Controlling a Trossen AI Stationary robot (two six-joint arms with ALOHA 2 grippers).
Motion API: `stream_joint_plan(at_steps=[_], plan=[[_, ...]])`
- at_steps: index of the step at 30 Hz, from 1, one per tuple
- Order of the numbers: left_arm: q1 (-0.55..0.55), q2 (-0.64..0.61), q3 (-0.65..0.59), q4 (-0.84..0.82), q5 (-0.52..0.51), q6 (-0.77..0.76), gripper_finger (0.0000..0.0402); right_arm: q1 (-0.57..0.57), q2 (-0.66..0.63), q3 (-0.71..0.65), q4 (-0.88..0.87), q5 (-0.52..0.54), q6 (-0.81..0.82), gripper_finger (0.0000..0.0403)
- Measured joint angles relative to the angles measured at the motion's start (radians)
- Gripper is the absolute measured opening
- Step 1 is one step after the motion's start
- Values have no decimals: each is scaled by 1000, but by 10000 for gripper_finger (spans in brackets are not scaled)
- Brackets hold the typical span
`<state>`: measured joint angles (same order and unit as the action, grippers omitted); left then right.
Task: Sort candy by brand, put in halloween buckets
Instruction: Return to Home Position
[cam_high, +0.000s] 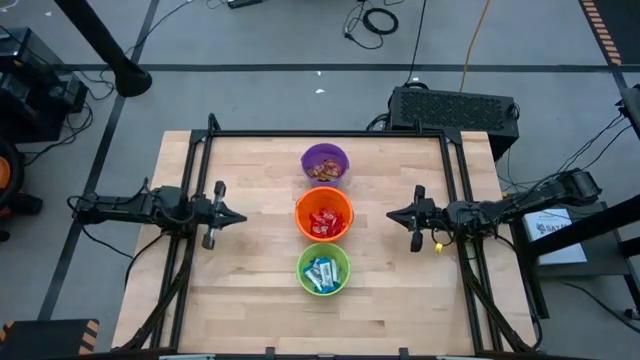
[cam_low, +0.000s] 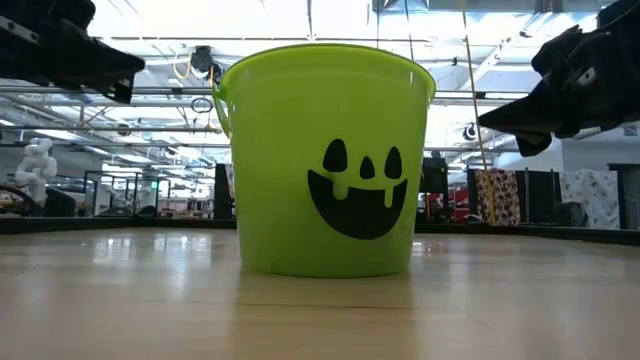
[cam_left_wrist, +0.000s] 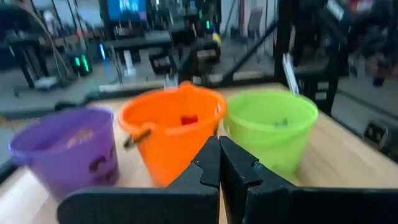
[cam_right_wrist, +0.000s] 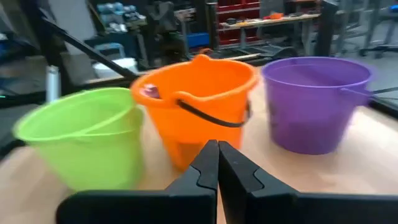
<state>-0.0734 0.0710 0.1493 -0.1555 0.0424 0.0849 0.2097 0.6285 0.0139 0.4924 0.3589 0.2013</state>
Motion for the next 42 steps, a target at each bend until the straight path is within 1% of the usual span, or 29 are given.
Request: stream_joint_plan(at_steps=[3,5,11,13,16,18,21,23,26,30,35,42], plan=[[0,-25,-46,122,-2,1,0,21,-7,0,6,-22,27,0],[0,-35,-56,154,-11,2,0,34,-13,0,3,-24,36,0],[0,-42,-60,149,2,12,0,41,-13,0,-4,-17,48,0],[0,-43,-79,168,5,28,0,41,-13,0,-7,-16,44,0],[0,-44,-140,208,5,29,0,41,-12,0,-38,-16,62,0],[1,-40,-142,173,5,28,0,41,-12,0,-56,-16,88,0],[1,-39,-142,201,7,29,0,41,-12,0,-73,-17,105,0],[1,-40,-142,230,-2,35,0,45,-13,0,-68,-18,93,0],[1,-40,-142,212,-37,50,0,66,-21,0,-46,-27,39,0],[2,-40,-143,180,-83,55,0,91,-80,0,-66,-56,-4,0],[2,-41,-143,182,-97,46,0,109,-187,0,-98,-72,-53,0],[2,-41,-143,179,-101,72,0,108,-350,1,-186,3,-97,0]])
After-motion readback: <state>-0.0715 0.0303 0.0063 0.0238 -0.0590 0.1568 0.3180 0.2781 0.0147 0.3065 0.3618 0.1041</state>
